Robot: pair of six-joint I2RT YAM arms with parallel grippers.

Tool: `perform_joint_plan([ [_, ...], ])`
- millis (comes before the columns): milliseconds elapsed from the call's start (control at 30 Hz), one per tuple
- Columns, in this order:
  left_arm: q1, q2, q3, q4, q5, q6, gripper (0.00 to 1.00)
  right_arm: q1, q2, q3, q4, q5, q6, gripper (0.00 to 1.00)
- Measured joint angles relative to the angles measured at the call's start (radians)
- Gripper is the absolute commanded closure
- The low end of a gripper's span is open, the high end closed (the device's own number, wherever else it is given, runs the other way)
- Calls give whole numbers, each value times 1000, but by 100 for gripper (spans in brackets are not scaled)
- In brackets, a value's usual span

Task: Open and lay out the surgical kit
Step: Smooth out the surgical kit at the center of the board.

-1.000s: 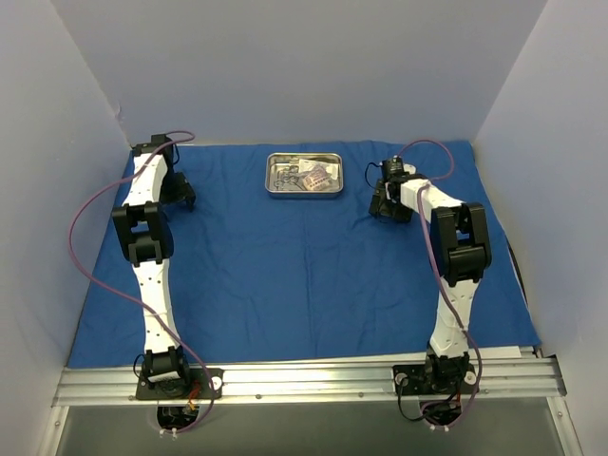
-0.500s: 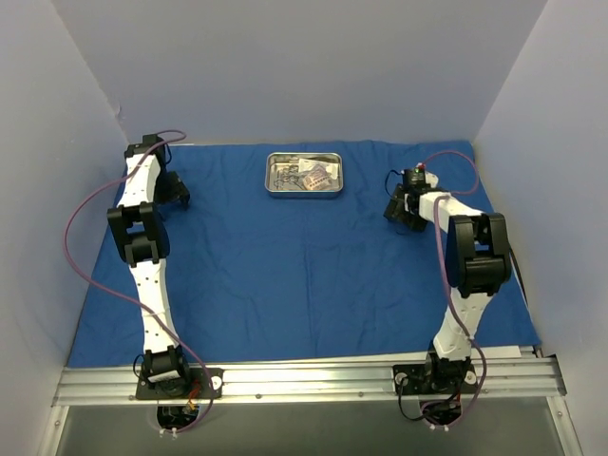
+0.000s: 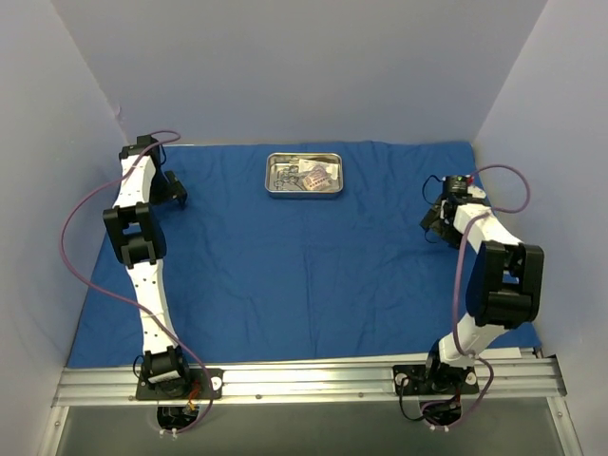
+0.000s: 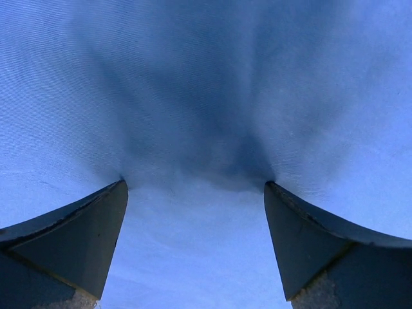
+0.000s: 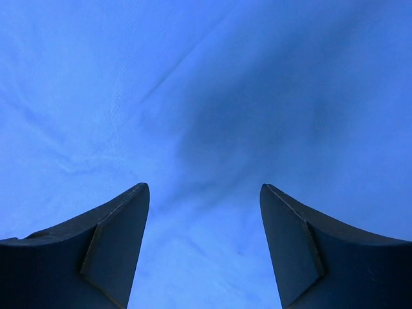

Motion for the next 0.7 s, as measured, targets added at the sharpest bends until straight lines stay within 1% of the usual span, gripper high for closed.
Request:
perform_joint_plan([
  [100, -1, -40, -58, 32, -1, -8, 6, -29, -72, 0, -21, 23, 4, 35],
  [200, -10, -113, -137, 53, -3, -13, 6, -39, -99, -12, -30, 29, 8, 35],
  [433, -54, -315, -294, 108, -4, -13, 6, -39, -101, -196, -54, -14, 15, 35],
  [567, -62, -398, -394, 142, -5, -13, 6, -21, -118, -229, -55, -26, 18, 35],
  [700, -61, -408, -436, 155, -9, -14, 6, 50, -123, -235, -68, -20, 34, 36],
])
